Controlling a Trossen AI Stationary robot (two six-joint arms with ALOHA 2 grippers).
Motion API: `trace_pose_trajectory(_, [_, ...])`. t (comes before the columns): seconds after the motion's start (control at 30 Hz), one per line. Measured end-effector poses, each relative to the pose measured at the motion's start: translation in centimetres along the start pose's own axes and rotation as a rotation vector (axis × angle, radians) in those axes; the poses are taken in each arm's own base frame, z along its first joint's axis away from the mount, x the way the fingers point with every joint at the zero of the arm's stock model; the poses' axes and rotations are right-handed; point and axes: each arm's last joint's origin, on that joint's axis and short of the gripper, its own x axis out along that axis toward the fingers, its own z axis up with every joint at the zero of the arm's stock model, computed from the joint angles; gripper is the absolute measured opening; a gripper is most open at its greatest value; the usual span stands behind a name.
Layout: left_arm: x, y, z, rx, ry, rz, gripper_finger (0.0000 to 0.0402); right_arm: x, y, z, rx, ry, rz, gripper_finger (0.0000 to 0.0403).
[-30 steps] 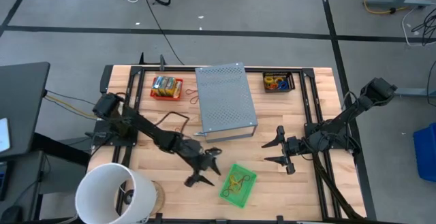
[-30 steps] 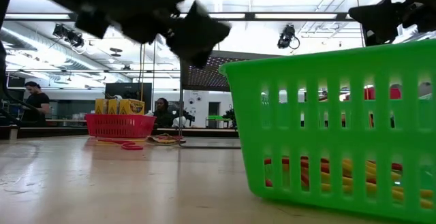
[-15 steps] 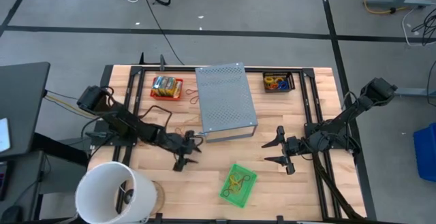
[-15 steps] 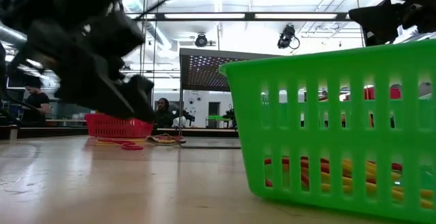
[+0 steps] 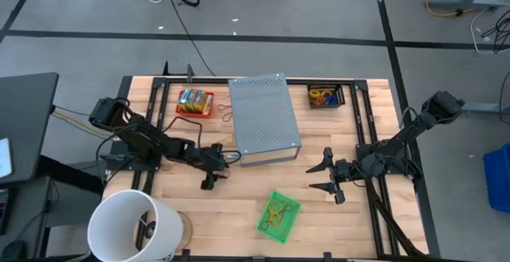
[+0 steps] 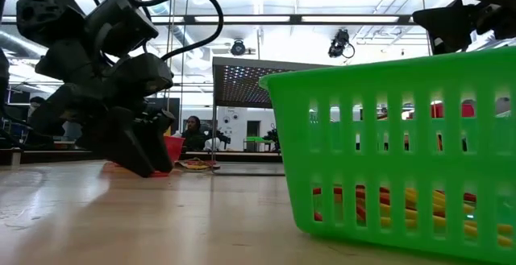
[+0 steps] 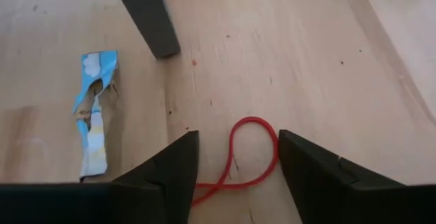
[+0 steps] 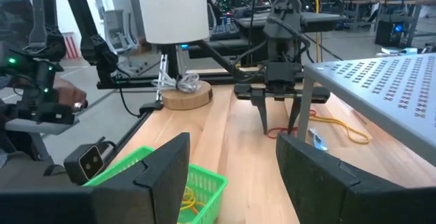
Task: Pick & Place Office Desk Supplies
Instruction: Put the red rubber band into the green basket
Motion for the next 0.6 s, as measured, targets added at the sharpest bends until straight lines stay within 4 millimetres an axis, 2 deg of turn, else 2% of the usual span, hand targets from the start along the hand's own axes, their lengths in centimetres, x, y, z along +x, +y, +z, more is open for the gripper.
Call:
trace_pose_trajectory(0.1, [0.0,0.0,-0.1,0.01,0.005,-0.001,0.0164,0.0,0.0,0.0,0.002,0.001,0.0,0.0226])
trace_pose_trajectory(0.27, [0.0,-0.5,-0.1,0.054,0.008,-0.001,0.0031,0.0,0.0,0.0,0.002,0.001,0.0,0.0226])
trace_pose_trajectory(0.3, [0.0,-0.6,-0.1,0.067,0.007,0.007,0.0016,0.0,0.0,0.0,0.002,0.002,0.0,0.0226])
trace_pose_trajectory(0.47, [-0.2,-1.9,0.2,0.111,-0.051,0.032,0.0004,0.0,0.0,0.0,0.002,0.002,0.0,0.0226])
trace_pose_trajectory(0.6, [-0.3,-3.5,1.5,0.138,-0.115,0.002,0.0003,0.0,0.0,0.0,0.002,0.002,0.0,0.0226])
